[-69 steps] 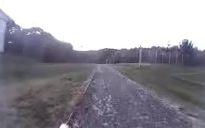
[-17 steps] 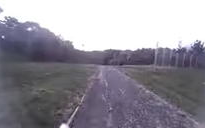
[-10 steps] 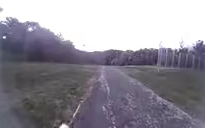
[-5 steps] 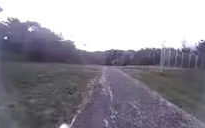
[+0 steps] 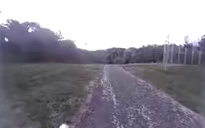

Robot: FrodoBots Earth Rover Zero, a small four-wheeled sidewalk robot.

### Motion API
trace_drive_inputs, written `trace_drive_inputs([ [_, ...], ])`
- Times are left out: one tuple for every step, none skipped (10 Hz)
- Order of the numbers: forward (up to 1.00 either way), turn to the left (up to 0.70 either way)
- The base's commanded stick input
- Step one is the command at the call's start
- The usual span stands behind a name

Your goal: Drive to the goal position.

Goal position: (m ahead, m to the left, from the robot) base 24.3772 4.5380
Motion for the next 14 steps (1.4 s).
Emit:
trace_drive_inputs([
  [0.70, 0.00],
  [0.70, 0.00],
  [0.70, 0.00],
  [0.70, -0.01],
  [0.70, -0.13],
  [0.70, -0.24],
  [0.70, -0.35],
  [0.70, -0.35],
  [0.70, -0.35],
  [0.70, -0.20],
  [0.70, -0.05],
  [0.70, 0.00],
  [0.70, 0.00],
  [0.70, 0.00],
])
